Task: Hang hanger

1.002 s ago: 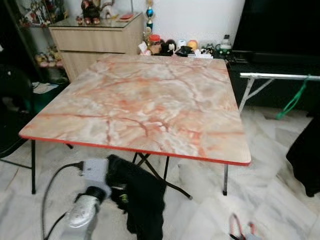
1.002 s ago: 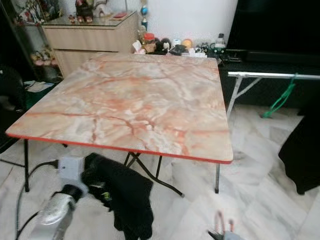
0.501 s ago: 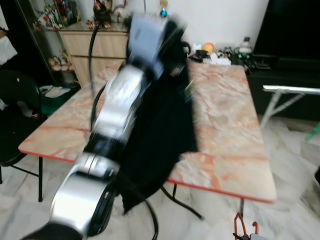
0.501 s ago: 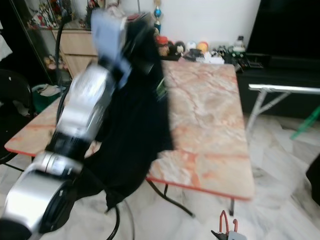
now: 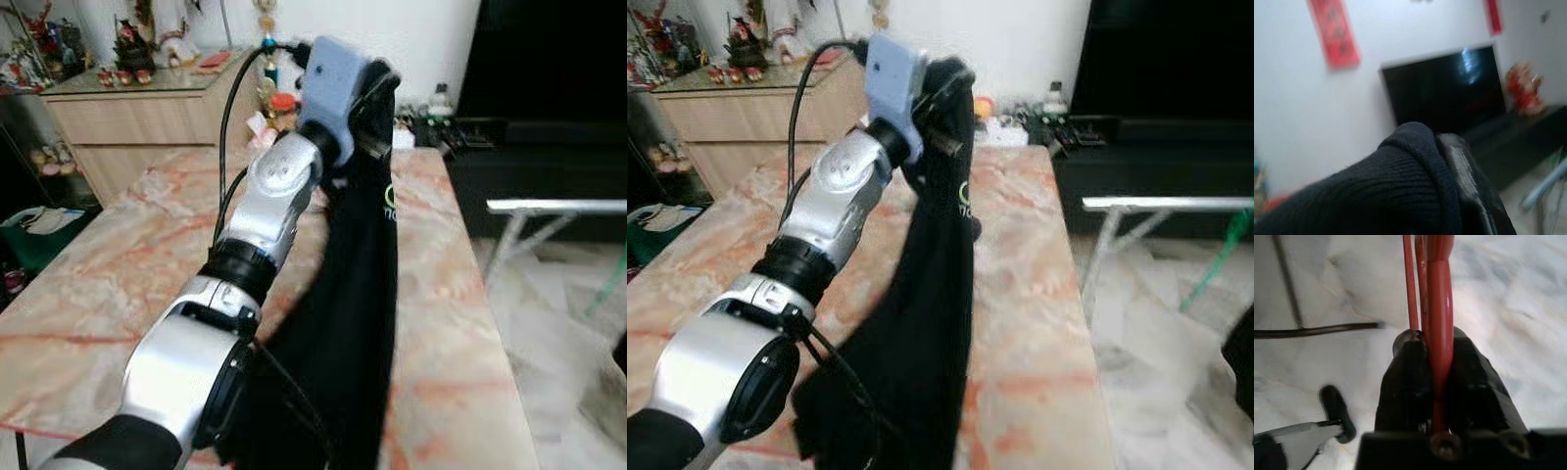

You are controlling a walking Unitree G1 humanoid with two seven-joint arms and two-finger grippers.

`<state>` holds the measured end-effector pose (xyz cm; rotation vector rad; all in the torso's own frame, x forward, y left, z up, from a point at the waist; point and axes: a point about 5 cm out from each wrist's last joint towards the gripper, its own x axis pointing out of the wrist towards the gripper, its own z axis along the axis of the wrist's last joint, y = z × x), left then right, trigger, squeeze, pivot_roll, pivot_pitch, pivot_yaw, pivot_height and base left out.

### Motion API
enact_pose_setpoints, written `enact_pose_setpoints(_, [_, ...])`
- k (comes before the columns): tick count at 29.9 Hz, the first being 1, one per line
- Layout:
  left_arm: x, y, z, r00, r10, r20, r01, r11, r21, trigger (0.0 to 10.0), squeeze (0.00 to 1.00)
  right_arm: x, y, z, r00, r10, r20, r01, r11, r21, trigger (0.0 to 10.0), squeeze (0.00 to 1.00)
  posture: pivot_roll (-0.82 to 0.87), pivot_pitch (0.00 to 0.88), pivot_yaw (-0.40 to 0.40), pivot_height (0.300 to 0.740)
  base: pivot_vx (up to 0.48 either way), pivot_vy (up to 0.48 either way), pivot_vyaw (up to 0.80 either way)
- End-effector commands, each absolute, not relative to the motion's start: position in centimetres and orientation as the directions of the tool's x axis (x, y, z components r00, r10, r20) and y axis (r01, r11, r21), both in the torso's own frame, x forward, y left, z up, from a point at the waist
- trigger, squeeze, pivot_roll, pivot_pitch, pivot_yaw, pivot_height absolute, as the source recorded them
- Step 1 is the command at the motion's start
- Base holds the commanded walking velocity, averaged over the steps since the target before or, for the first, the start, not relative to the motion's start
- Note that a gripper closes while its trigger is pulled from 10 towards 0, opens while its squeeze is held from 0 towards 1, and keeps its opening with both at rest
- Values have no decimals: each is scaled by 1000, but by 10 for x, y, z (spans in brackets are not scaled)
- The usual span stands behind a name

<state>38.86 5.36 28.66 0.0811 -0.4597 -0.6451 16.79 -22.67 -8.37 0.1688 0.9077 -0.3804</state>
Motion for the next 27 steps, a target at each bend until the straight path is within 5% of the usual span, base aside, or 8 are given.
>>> enact_pose_setpoints(1, [383,59,240,738,-623,258,603,781,161,10000,0,168,-218,-86,549,-229,-804,386,922,1,10000,0,111,15,45,740,0,0,0])
enact_pose_setpoints(6, [341,86,123,795,-593,-129,607,775,174,10000,0,166,-215,-87,544,-216,-811,367,930,-2,10000,0,125,35,29,740,0,0,0])
enact_pose_setpoints(12, [297,105,105,841,-534,-85,540,839,67,10000,0,166,-216,-87,544,-214,-811,359,933,-6,10000,0,145,48,24,740,0,0,0])
enact_pose_setpoints(13, [294,106,106,846,-527,-74,531,845,54,10000,86,166,-216,-87,545,-213,-811,354,935,-8,10000,0,148,49,22,740,0,0,0])
enact_pose_setpoints(14, [293,106,108,850,-523,-68,526,849,46,10000,612,166,-216,-87,545,-212,-811,352,936,-9,10000,0,148,49,22,740,0,0,0])
enact_pose_setpoints(15, [291,107,110,857,-513,-57,515,856,38,10000,612,166,-216,-87,546,-212,-811,350,937,-9,10000,0,148,50,22,740,0,0,0])
enact_pose_setpoints(16, [289,108,112,860,-509,-45,510,859,31,10000,1000,166,-217,-87,546,-212,-810,350,937,-9,10000,0,145,50,24,740,0,0,0])
enact_pose_setpoints(27, [275,123,138,880,-475,15,470,874,120,10000,1000,165,-218,-87,543,-222,-810,361,932,-14,10000,0,147,57,32,740,0,0,0])
